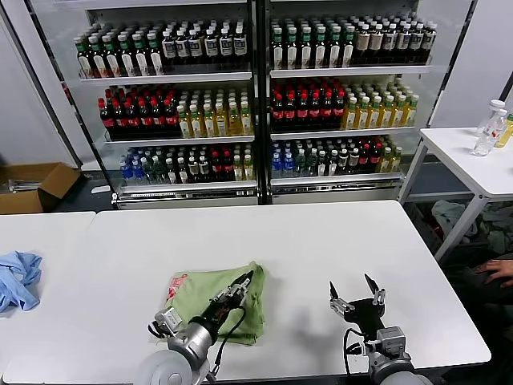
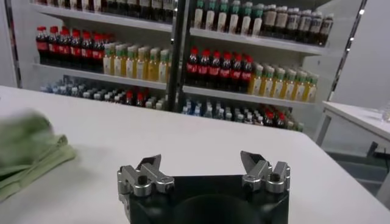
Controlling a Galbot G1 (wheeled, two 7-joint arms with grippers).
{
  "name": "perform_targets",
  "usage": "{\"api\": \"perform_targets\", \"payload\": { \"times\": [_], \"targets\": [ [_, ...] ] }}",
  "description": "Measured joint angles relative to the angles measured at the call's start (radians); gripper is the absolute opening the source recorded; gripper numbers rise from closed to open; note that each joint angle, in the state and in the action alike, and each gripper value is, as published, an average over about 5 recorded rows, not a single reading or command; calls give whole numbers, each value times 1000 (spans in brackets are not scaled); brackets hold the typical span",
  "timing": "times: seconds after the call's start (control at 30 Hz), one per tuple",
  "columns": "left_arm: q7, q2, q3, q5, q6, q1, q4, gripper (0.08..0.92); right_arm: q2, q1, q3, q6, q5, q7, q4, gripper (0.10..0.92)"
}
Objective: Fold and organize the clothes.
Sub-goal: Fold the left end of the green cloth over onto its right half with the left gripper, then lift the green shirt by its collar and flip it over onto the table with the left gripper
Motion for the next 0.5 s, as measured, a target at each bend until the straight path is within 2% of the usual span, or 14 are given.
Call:
{"api": "perform_targets", "payload": {
  "times": [0.27,0.5],
  "targets": [
    [16,49,-71,65,-52,45,-23,589,5,29,-9,1,19,0,-26,823],
    [5,121,-184,139,-113,73,35,779,6,53,-15,6,26,-2,-52,823]
  ]
}}
